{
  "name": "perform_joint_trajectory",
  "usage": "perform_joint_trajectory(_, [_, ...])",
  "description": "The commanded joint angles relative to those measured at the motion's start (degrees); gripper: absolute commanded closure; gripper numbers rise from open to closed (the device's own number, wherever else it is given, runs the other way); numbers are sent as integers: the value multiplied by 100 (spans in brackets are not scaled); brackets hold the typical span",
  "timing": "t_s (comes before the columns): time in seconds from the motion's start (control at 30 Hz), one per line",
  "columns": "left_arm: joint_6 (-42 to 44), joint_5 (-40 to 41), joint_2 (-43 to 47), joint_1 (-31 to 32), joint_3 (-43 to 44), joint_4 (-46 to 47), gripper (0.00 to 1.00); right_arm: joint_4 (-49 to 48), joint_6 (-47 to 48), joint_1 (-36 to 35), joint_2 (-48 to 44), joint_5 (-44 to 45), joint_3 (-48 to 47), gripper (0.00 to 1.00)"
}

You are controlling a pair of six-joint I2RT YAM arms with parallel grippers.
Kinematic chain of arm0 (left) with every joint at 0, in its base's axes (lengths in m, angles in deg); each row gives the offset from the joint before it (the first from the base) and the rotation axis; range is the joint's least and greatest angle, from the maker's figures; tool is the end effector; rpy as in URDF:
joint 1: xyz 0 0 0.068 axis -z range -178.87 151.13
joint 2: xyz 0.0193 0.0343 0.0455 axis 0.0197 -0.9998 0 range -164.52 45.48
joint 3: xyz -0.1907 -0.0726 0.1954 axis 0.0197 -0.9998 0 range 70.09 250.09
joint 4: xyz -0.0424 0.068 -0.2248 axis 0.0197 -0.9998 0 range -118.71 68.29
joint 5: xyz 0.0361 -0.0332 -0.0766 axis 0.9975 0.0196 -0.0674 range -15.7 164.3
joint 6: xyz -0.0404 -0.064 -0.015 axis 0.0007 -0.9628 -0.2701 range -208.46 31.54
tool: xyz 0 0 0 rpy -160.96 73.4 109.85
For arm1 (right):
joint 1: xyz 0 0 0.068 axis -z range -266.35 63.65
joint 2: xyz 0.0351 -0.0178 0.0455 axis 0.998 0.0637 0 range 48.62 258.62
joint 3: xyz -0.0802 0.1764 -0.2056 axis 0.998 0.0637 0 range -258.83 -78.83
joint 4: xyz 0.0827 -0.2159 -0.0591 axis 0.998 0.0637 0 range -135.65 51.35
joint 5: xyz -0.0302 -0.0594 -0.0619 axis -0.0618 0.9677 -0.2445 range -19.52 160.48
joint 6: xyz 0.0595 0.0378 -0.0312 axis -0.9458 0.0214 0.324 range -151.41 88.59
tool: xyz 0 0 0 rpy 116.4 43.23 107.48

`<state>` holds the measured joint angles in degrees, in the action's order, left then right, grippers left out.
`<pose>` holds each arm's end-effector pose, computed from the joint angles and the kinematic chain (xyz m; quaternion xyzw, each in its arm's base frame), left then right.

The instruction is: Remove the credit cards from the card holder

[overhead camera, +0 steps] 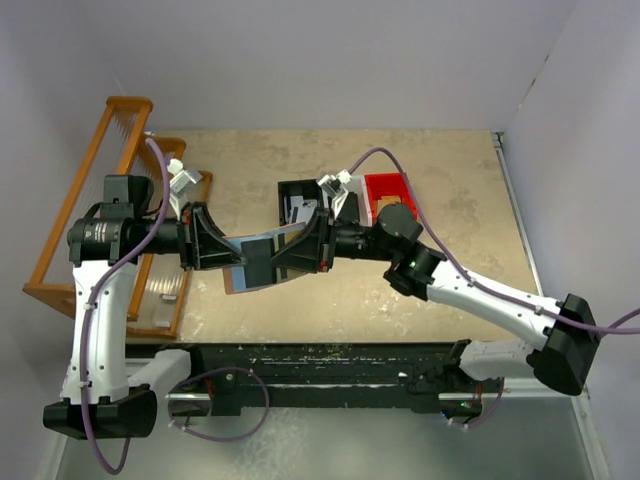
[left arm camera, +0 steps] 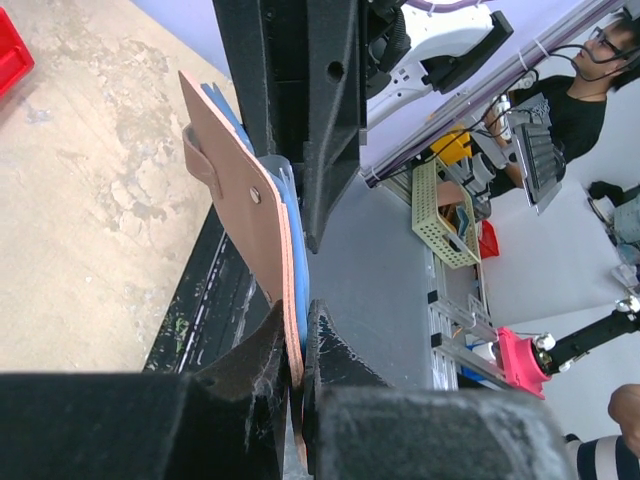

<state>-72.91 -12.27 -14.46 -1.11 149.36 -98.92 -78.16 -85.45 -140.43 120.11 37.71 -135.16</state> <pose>0.1149 -0.0611 0.4142 0.2694 0.6729 -0.6198 0.3008 0.1384 0.2515 0.4121 -0.2275 0.5682 0.7239 0.3184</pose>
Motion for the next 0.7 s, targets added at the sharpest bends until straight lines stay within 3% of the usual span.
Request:
perform_joint_trajectory(0.0, [-379,-691,209,22,60,490,98,-616,-106,-5,95,-16,-341,83])
perform_joint_trajectory(0.1, [-851,-651,330,20,-42,951,98,-496,-81,-6,29,-81,-284,100])
perform_joint_trajectory(0.4, [-2175,-586,672,22,-290,2217,98,-255,4,12,-577,64,115,100])
perform_joint_trajectory(0.67, [-2409,-541,701,24,-262,2407,97,-42,115,42,-671,136,180,100])
